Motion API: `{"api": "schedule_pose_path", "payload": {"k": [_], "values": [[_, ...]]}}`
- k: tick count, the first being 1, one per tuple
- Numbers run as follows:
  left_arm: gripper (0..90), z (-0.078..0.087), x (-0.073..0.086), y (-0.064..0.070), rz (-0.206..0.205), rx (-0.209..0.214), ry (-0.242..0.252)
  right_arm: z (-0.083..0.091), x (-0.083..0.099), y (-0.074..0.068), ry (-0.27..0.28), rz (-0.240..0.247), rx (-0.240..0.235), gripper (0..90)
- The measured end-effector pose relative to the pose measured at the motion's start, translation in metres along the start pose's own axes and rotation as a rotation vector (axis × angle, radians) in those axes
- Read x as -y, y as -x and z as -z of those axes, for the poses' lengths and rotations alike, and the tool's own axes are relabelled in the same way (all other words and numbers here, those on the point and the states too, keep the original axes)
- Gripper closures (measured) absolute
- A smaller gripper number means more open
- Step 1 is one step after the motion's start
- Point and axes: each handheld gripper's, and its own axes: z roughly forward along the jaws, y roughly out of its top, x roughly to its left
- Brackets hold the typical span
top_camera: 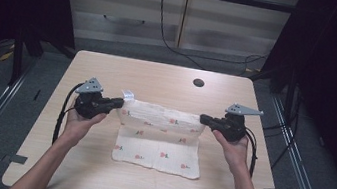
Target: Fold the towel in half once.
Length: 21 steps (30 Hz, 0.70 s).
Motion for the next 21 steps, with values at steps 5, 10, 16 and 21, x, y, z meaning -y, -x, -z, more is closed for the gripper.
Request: {"api": "schedule_pose_path", "payload": {"k": [5, 10, 16, 21], "values": [[85.8, 0.004, 0.011, 0.004, 0.004, 0.003, -0.011, 0.0, 0.008, -0.004, -0.012, 0.003, -0.018, 87.3], [85.8, 0.005, 0.018, 0.009, -0.004, 0.007, -0.024, 0.002, 0.014, -0.009, -0.027, 0.013, -0.029, 87.3], [85.7, 0.012, 0.023, 0.011, 0.014, 0.035, -0.026, 0.01, 0.017, -0.017, -0.039, 0.04, -0.031, 87.3], [85.7, 0.022, 0.024, 0.018, -0.002, 0.044, -0.023, 0.018, 0.021, -0.025, -0.031, 0.059, -0.043, 87.3]]}}
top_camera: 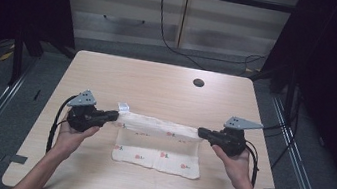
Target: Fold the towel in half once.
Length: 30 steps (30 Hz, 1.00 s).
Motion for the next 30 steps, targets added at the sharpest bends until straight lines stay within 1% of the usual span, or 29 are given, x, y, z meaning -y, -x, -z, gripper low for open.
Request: {"api": "schedule_pose_path", "payload": {"k": [1, 2, 3, 5, 7, 8, 9, 11, 12, 13, 14, 16, 17, 18, 20, 24, 26, 30], "values": [[85.7, 0.001, 0.001, 0.001, -0.003, 0.007, -0.001, 0.001, 0.001, -0.001, 0.0, 0.0, -0.005, 87.3], [85.7, 0.001, 0.004, 0.003, 0.014, 0.02, -0.002, 0.002, 0.002, -0.001, 0.001, -0.004, -0.007, 87.3], [85.7, 0.0, 0.006, 0.004, 0.015, 0.019, -0.012, 0.002, 0.004, -0.001, -0.004, -0.008, -0.008, 87.3], [85.6, -0.006, 0.017, 0.005, 0.007, 0.011, -0.052, 0.003, 0.007, 0.0, -0.011, -0.022, -0.007, 87.3], [85.7, -0.01, 0.025, 0.007, 0.007, 0.018, -0.08, 0.002, 0.013, 0.001, -0.025, -0.029, -0.011, 87.3], [85.6, -0.012, 0.027, 0.008, 0.004, 0.021, -0.096, 0.001, 0.017, 0.001, -0.04, -0.03, -0.01, 87.3], [85.7, -0.013, 0.029, 0.01, -0.007, 0.022, -0.107, 0.0, 0.02, 0.0, -0.055, -0.029, -0.009, 87.3], [85.6, -0.014, 0.032, 0.013, -0.041, 0.014, -0.135, -0.001, 0.025, -0.001, -0.069, -0.03, -0.011, 87.3], [85.5, -0.014, 0.034, 0.015, -0.036, 0.022, -0.141, -0.001, 0.028, -0.002, -0.077, -0.031, -0.014, 87.3], [85.5, -0.013, 0.036, 0.016, -0.042, 0.022, -0.146, -0.002, 0.031, -0.003, -0.091, -0.031, -0.014, 87.1], [85.4, -0.013, 0.038, 0.017, -0.028, 0.031, -0.141, -0.003, 0.034, -0.004, -0.099, -0.032, -0.019, 87.0], [85.4, -0.011, 0.041, 0.018, -0.018, 0.044, -0.142, -0.004, 0.042, -0.006, -0.116, -0.041, -0.033, 86.5], [85.3, -0.01, 0.043, 0.02, -0.029, 0.05, -0.147, -0.004, 0.046, -0.007, -0.124, -0.041, -0.032, 86.2], [85.3, -0.01, 0.045, 0.022, -0.029, 0.053, -0.149, -0.003, 0.051, -0.009, -0.139, -0.044, -0.032, 85.9], [85.2, -0.011, 0.051, 0.025, -0.021, 0.066, -0.162, -0.002, 0.055, -0.01, -0.145, -0.047, -0.036, 85.7], [85.1, -0.013, 0.062, 0.031, -0.036, 0.077, -0.2, -0.005, 0.063, -0.014, -0.186, -0.047, -0.04, 85.5], [85.0, -0.014, 0.067, 0.033, -0.04, 0.086, -0.217, -0.007, 0.065, -0.014, -0.202, -0.04, -0.042, 84.9], [83.8, -0.017, 0.072, 0.036, -0.049, 0.084, -0.251, -0.008, 0.067, -0.017, -0.22, -0.033, -0.039, 81.4]]}}
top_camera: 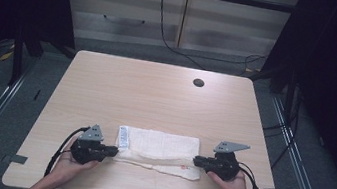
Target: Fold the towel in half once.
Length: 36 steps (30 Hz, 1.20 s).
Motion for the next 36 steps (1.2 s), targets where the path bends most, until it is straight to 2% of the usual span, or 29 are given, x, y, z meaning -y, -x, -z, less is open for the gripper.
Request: {"api": "schedule_pose_path", "payload": {"k": [5, 9, 10, 12, 17, 19, 21, 24, 26, 29, 31, 32, 36], "values": [[78.1, 0.003, 0.0, 0.001, 0.015, 0.006, 0.005, 0.001, 0.003, -0.001, -0.01, -0.005, 0.011, 74.6], [74.3, 0.011, 0.001, 0.004, 0.023, 0.031, 0.019, 0.005, 0.009, -0.005, -0.033, -0.012, 0.015, 68.7], [73.9, 0.015, 0.002, 0.005, 0.014, 0.022, 0.02, 0.006, 0.01, -0.005, -0.035, -0.004, 0.012, 67.1], [73.1, 0.02, 0.002, 0.005, 0.022, 0.023, 0.038, 0.01, 0.011, -0.005, -0.028, -0.02, 0.012, 64.7], [72.4, 0.026, -0.004, -0.007, 0.051, -0.009, 0.082, 0.019, 0.006, -0.003, 0.016, -0.029, 0.019, 62.4], [72.4, 0.026, -0.007, -0.013, 0.056, -0.023, 0.097, 0.021, 0.002, -0.001, 0.027, -0.017, 0.029, 64.7], [72.5, 0.022, -0.012, -0.018, 0.062, -0.036, 0.092, 0.02, -0.004, 0.003, 0.032, -0.002, 0.049, 67.5], [74.0, 0.009, -0.019, -0.025, 0.059, -0.045, 0.072, 0.013, -0.015, 0.011, 0.031, 0.0, 0.068, 71.4], [75.6, 0.0, -0.025, -0.026, 0.039, -0.052, 0.047, 0.005, -0.023, 0.018, 0.029, 0.0, 0.076, 73.7], [78.8, -0.014, -0.029, -0.03, 0.057, -0.053, 0.024, -0.009, -0.037, 0.026, 0.004, 0.011, 0.082, 77.1], [78.8, -0.019, -0.028, -0.032, 0.056, -0.048, 0.002, -0.02, -0.045, 0.034, -0.009, 0.013, 0.091, 77.5], [78.8, -0.02, -0.026, -0.032, 0.049, -0.053, -0.01, -0.026, -0.048, 0.039, -0.006, -0.005, 0.091, 77.5], [78.8, -0.022, -0.019, -0.034, 0.051, -0.062, -0.024, -0.041, -0.051, 0.05, -0.029, -0.019, 0.106, 73.4]]}}
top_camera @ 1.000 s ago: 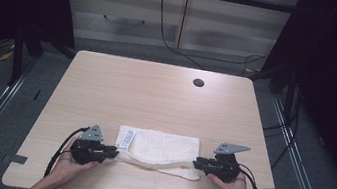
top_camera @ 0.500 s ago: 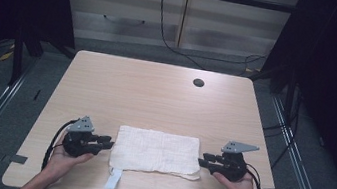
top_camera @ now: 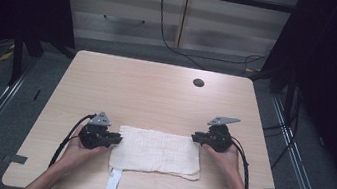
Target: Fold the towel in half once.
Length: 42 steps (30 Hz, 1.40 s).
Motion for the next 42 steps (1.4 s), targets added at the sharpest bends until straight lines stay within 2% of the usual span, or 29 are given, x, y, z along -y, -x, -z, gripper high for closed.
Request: {"api": "schedule_pose_path", "payload": {"k": [6, 9, 13, 15, 19, 20, 22, 24, 26, 30, 31, 33, 35, 38, 39, 42], "values": [[78.8, 0.001, 0.003, 0.003, -0.019, -0.018, 0.002, -0.006, 0.006, 0.007, -0.011, 0.002, 0.003, 65.4], [78.7, 0.001, 0.004, 0.001, -0.001, -0.006, 0.008, -0.006, 0.007, 0.007, -0.006, 0.001, 0.001, 65.5], [78.6, 0.003, 0.005, 0.002, 0.006, 0.001, 0.006, -0.007, 0.009, 0.003, 0.002, 0.038, -0.018, 75.6], [78.7, 0.004, 0.007, 0.003, 0.012, 0.009, 0.005, -0.008, 0.009, 0.002, -0.002, 0.038, -0.028, 83.7], [75.2, 0.008, 0.008, 0.005, -0.007, 0.003, -0.004, -0.008, 0.008, 0.001, -0.007, 0.024, -0.038, 87.3], [72.7, 0.009, 0.008, 0.004, -0.007, 0.006, -0.001, -0.009, 0.008, 0.0, -0.006, 0.023, -0.041, 87.5], [69.7, 0.01, 0.005, -0.001, 0.021, 0.019, 0.007, -0.01, 0.008, 0.0, -0.002, 0.03, -0.041, 87.6], [67.0, 0.011, -0.002, -0.006, 0.017, -0.013, 0.018, -0.01, 0.008, -0.001, -0.008, 0.03, -0.037, 87.6], [65.4, 0.01, -0.01, -0.013, 0.051, -0.022, 0.041, -0.01, 0.008, -0.001, -0.004, 0.022, -0.041, 87.7], [61.2, 0.007, -0.021, -0.024, 0.061, -0.053, 0.067, -0.011, 0.008, -0.001, -0.003, 0.023, -0.039, 87.6], [60.5, 0.005, -0.022, -0.026, 0.074, -0.05, 0.077, -0.011, 0.008, -0.001, -0.003, 0.02, -0.038, 87.6], [59.2, 0.0, -0.023, -0.028, 0.082, -0.043, 0.059, -0.011, 0.008, -0.002, -0.002, 0.02, -0.035, 87.6], [58.9, -0.004, -0.021, -0.026, 0.065, -0.041, 0.041, -0.011, 0.008, -0.002, 0.002, 0.021, -0.034, 87.6], [58.1, -0.007, -0.02, -0.021, 0.039, -0.071, 0.035, -0.01, 0.008, -0.002, -0.001, 0.014, -0.032, 87.6], [58.1, -0.008, -0.019, -0.02, 0.041, -0.063, 0.026, -0.01, 0.008, -0.003, -0.003, 0.014, -0.032, 87.7], [58.1, -0.012, -0.016, -0.016, 0.009, -0.068, -0.008, -0.01, 0.007, -0.004, -0.006, 0.016, -0.027, 87.6]]}}
